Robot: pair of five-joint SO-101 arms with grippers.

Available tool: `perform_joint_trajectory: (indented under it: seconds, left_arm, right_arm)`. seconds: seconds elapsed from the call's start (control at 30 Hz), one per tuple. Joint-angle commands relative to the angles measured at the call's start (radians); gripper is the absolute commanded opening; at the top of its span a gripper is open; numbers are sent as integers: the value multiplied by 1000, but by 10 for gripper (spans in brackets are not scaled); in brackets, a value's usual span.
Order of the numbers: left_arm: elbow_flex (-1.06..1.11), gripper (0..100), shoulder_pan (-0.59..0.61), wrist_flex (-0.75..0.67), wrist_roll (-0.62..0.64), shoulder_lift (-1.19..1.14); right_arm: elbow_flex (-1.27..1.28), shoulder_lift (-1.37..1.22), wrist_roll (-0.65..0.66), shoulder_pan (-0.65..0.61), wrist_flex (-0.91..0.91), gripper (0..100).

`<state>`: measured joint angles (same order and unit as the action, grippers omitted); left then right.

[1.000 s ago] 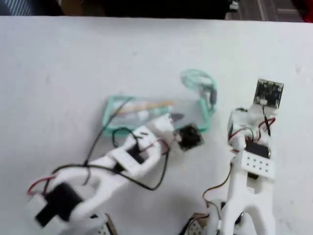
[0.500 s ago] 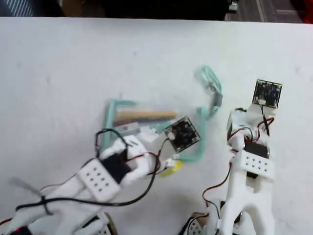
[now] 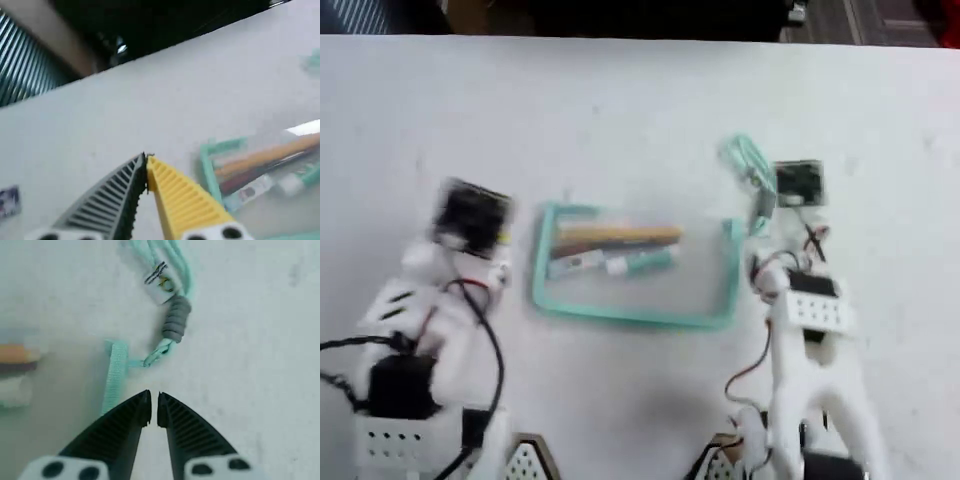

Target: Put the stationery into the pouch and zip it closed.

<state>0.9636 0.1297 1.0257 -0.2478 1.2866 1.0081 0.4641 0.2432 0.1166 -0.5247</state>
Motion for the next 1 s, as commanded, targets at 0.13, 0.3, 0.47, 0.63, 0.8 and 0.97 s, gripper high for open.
perform_joint_trajectory:
  seconds: [0.13,0.3,0.47,0.63,0.8,0.97]
  left_arm:
    - [362,23,81,-241,40,18]
    - [394,23,68,-302,43,16]
    - [445,23,22,-310,49,18]
    - [457,23,24,-310,54,18]
    - [460,23,21,-311,55,18]
    - [387,23,21,-336,52,18]
  right_arm:
    - [-295,-374,-11,-36,-116,17]
    - [-420,-493,-12,-94,-182,17]
    - [-433,-493,-12,-191,-166,17]
    - [-433,-493,-28,-157,-156,17]
    - [-437,-461,-75,-70,-196,17]
    - [-453,-246,-66,-18,-314,17]
